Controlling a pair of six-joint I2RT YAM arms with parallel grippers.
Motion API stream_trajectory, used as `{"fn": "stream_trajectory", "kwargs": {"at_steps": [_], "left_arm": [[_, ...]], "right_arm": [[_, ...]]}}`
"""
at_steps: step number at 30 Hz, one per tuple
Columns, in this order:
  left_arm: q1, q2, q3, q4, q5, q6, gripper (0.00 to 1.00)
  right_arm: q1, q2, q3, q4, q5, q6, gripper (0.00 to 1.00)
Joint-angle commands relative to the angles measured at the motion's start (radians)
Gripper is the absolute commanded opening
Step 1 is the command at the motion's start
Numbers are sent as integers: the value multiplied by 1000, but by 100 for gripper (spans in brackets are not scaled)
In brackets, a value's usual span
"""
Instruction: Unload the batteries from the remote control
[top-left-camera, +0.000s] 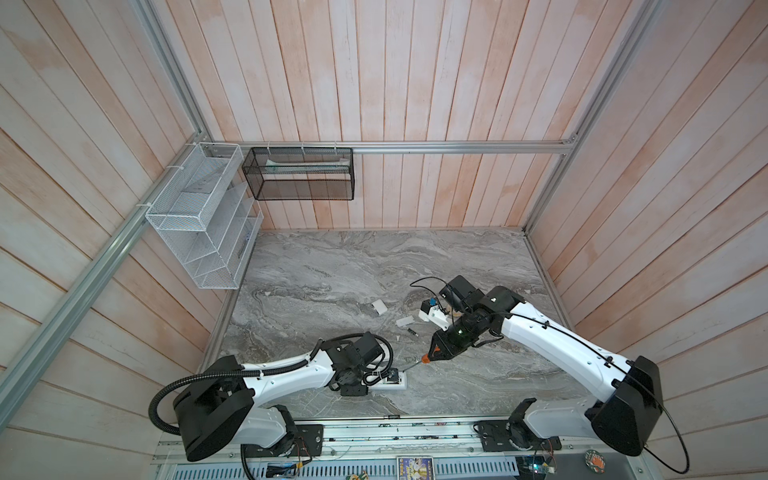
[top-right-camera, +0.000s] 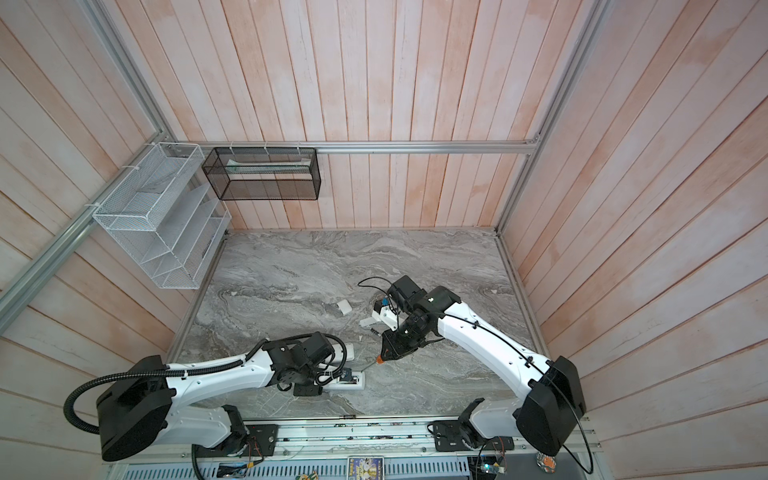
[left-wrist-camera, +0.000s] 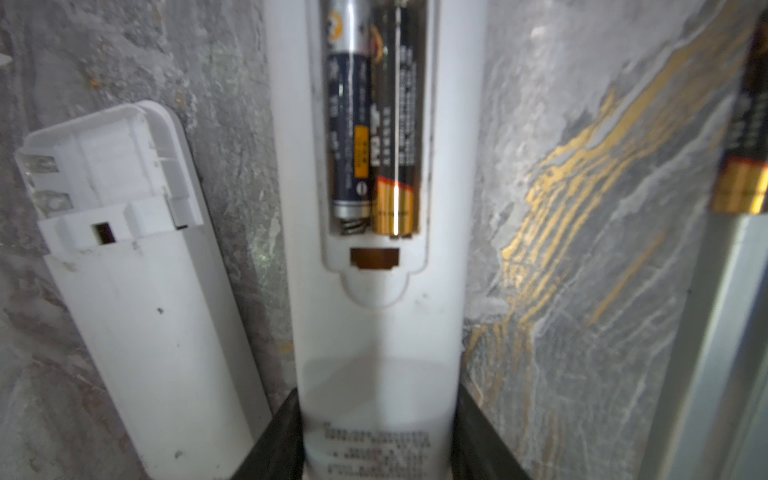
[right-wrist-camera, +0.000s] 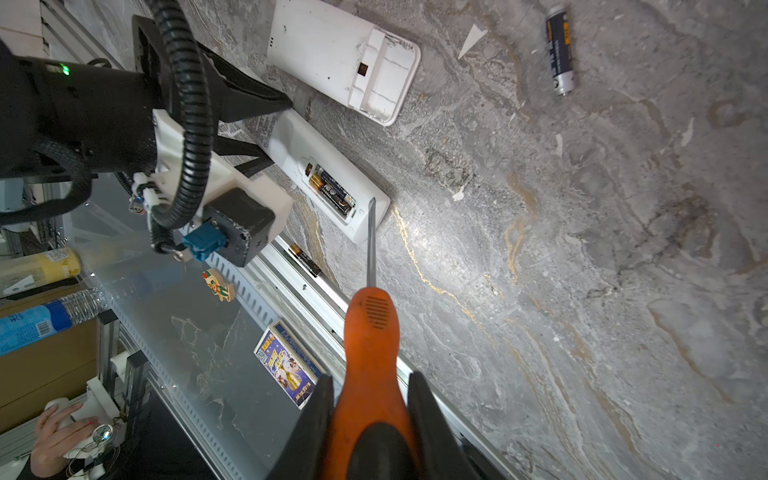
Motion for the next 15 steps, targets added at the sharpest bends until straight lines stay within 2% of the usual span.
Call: {"fn": "stream_trajectory", "kwargs": {"at_steps": [1, 11, 15], "left_arm": [[0, 42, -25, -29, -45, -3, 10], [0, 46, -24, -31, -45, -4, 10], [0, 45, -24, -32, -45, -3, 10]], "right_arm": [[25, 11, 32, -11, -1, -37, 0], [70, -44, 90, -30, -3, -70, 0], [72, -46, 62, -54, -2, -85, 0]]}}
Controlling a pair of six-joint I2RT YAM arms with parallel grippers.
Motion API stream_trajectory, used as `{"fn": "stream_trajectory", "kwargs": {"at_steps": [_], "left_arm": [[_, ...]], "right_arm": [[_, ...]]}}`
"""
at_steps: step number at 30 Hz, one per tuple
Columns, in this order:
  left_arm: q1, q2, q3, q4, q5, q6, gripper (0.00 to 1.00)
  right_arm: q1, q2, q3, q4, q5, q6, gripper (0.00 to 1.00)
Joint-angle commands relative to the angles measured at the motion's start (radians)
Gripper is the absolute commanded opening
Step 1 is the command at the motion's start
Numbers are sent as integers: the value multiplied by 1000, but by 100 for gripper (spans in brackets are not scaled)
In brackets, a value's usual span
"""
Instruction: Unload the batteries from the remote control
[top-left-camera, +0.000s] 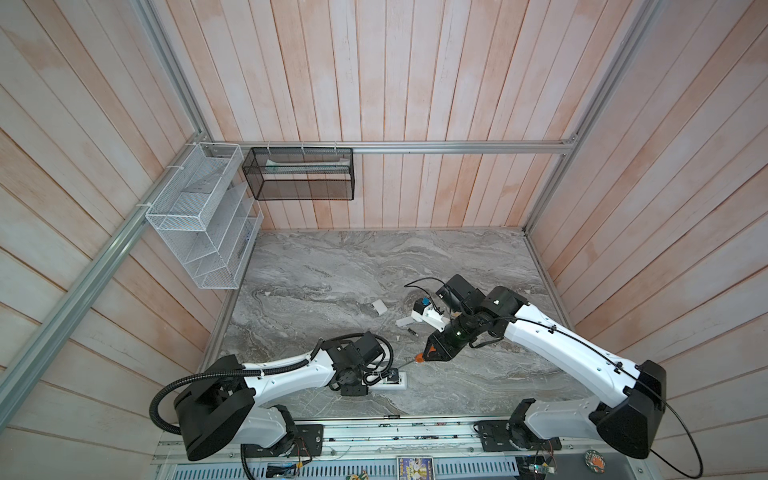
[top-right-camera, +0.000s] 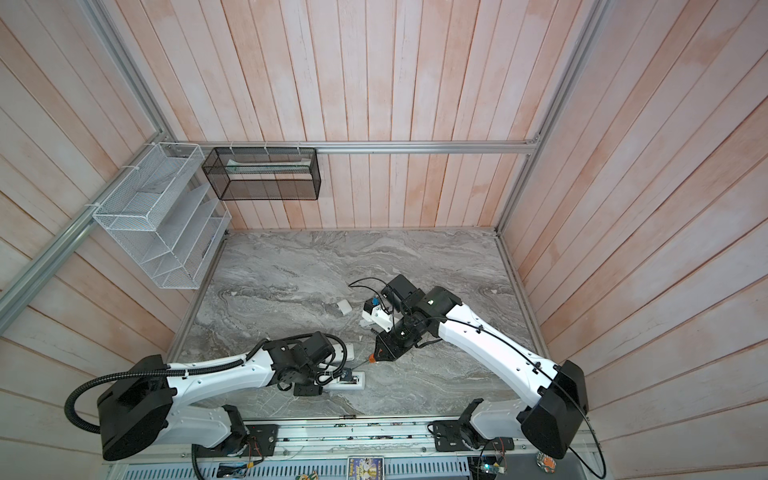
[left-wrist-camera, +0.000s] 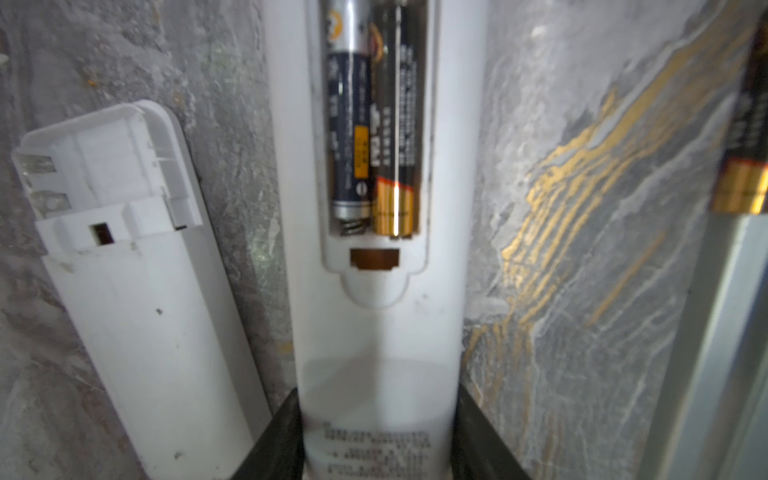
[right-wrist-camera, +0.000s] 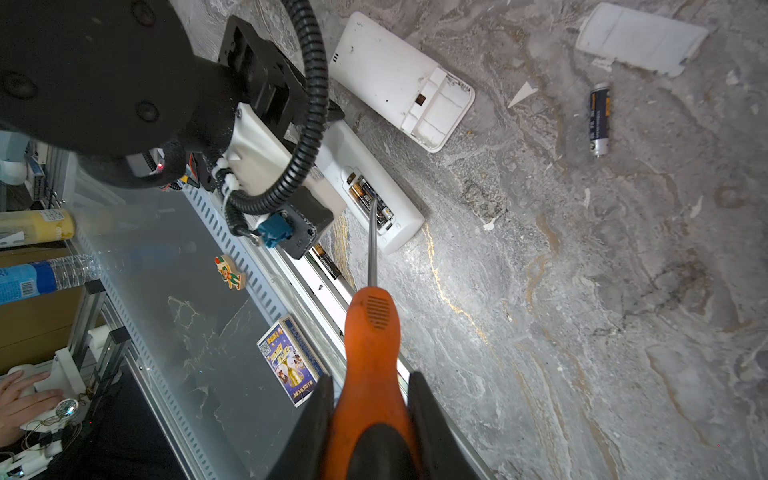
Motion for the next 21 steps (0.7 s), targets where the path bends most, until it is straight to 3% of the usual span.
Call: {"fn": "stream_trajectory", "kwargs": {"at_steps": [1, 21], "left_arm": [[0, 40, -27, -28, -45, -3, 10], [0, 41, -26, -28, -47, -5, 10]], "right_arm": [[12, -12, -8, -42, -3, -25, 0], [15, 32, -58, -46, 42, -7, 0]]}}
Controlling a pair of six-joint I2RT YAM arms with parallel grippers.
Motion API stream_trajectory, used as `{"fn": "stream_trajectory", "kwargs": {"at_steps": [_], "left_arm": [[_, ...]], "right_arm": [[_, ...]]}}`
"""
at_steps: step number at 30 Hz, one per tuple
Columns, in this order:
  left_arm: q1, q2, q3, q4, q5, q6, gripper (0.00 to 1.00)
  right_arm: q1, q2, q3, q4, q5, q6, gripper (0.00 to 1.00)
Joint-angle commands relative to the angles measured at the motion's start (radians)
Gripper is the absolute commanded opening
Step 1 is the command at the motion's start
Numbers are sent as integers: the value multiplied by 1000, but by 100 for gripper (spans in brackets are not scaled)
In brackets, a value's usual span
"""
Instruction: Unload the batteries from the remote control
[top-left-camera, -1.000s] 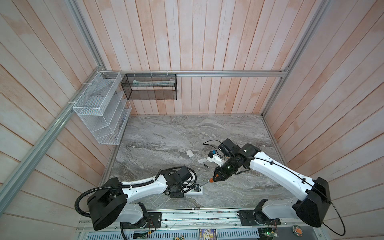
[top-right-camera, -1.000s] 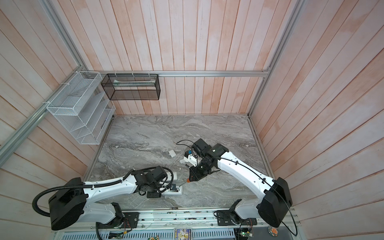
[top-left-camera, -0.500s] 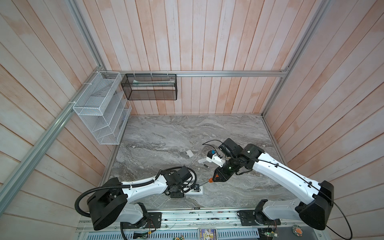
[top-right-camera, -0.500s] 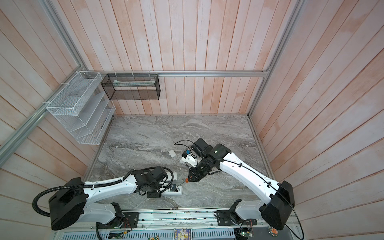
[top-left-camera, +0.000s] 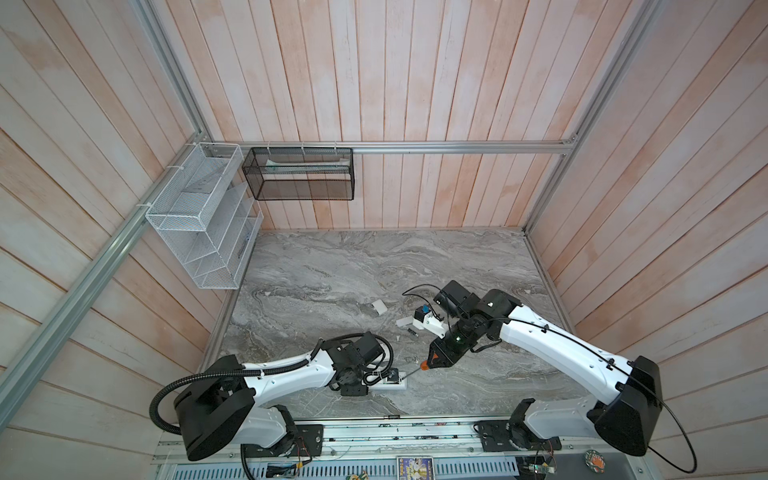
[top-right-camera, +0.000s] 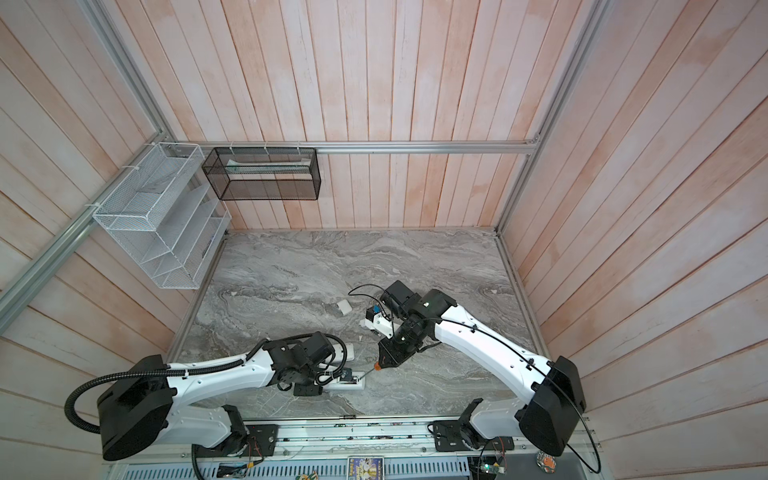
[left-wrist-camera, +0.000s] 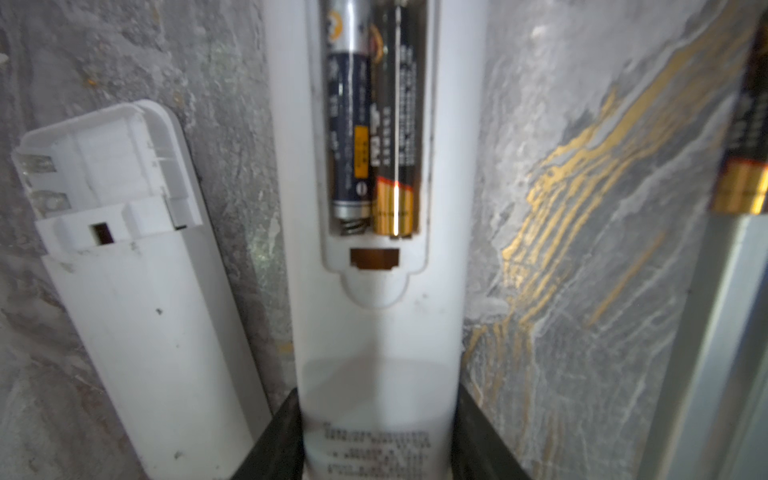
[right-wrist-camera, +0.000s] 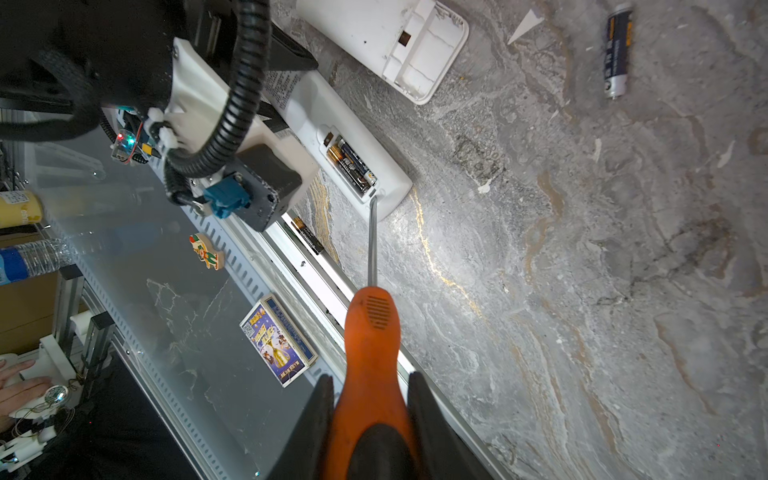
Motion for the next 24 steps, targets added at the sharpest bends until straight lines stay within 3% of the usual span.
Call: {"fn": "stream_trajectory", "kwargs": {"at_steps": [1, 24], "left_arm": [[0, 42, -26, -28, -47, -5, 10], [0, 41, -24, -28, -48, -5, 10]], "right_arm": [[7, 9, -14, -18, 20, 2, 0], [7, 49, -31, -4, -12, 5, 0]]}}
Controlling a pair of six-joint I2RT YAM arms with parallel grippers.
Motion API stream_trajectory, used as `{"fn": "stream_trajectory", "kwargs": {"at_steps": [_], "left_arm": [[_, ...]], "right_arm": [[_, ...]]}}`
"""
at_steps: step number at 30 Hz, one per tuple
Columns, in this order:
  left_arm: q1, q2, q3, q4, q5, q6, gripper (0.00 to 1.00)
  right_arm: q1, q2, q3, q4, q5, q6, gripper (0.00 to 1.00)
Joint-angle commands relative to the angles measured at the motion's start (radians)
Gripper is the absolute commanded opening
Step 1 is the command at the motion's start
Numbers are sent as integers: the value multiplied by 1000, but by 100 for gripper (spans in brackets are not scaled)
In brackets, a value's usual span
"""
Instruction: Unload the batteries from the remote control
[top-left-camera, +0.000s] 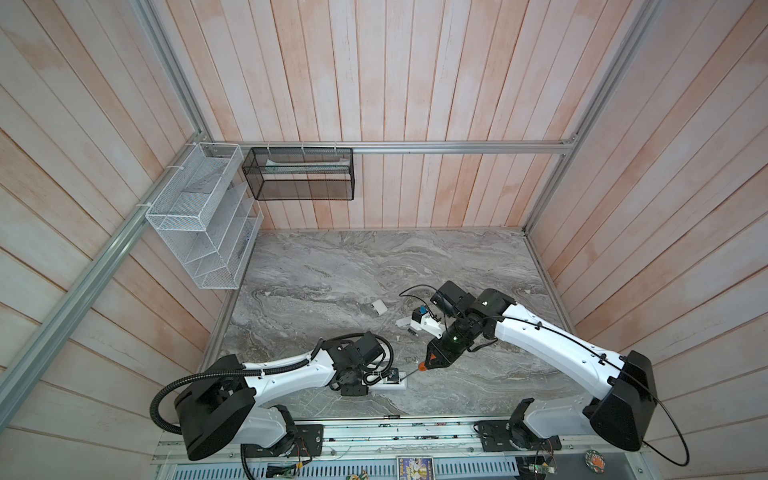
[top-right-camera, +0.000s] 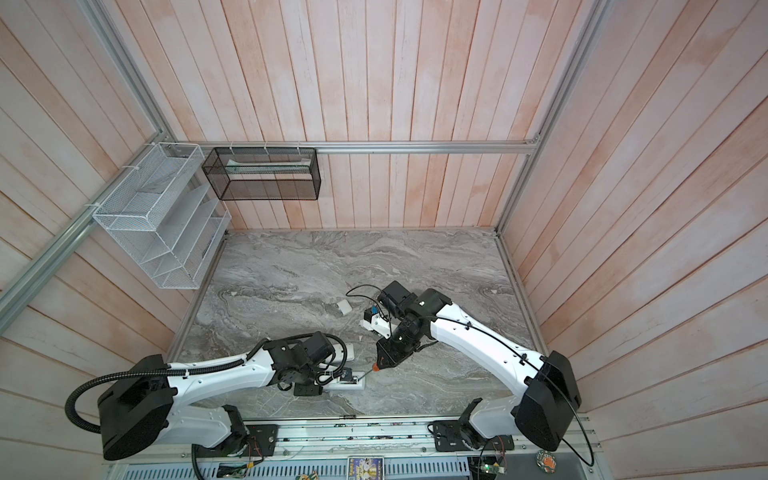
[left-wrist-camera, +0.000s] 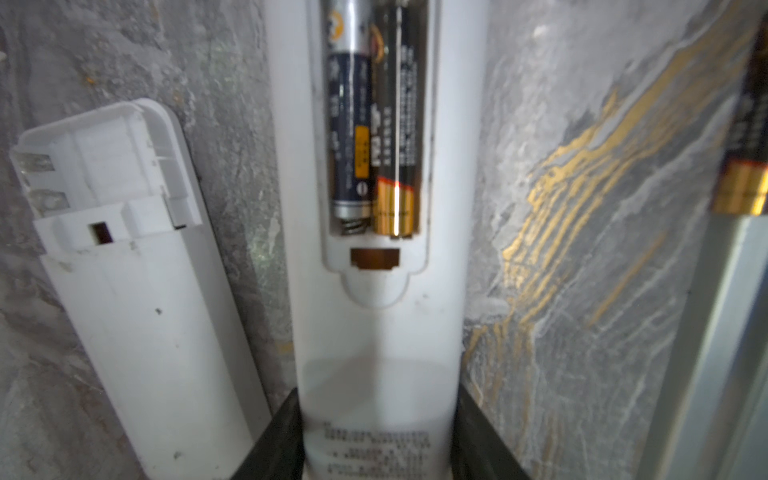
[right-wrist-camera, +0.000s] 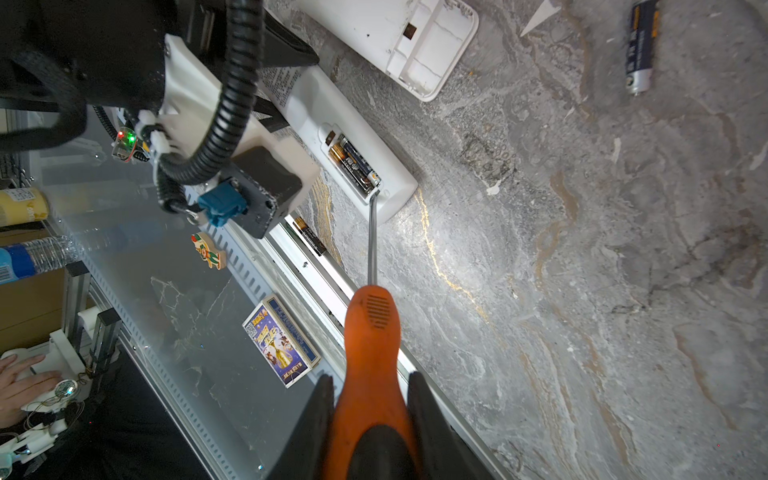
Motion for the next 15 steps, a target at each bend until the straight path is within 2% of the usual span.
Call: {"fn": "stream_trajectory", "kwargs": {"at_steps": [1, 15], "left_arm": [[0, 38, -27, -25, -48, -2, 10], [0, 34, -29, -26, -38, -4, 10]], "right_arm": [[4, 18, -27, -15, 8, 6, 0], [4, 30, -28, 30, 16, 49, 0]]}}
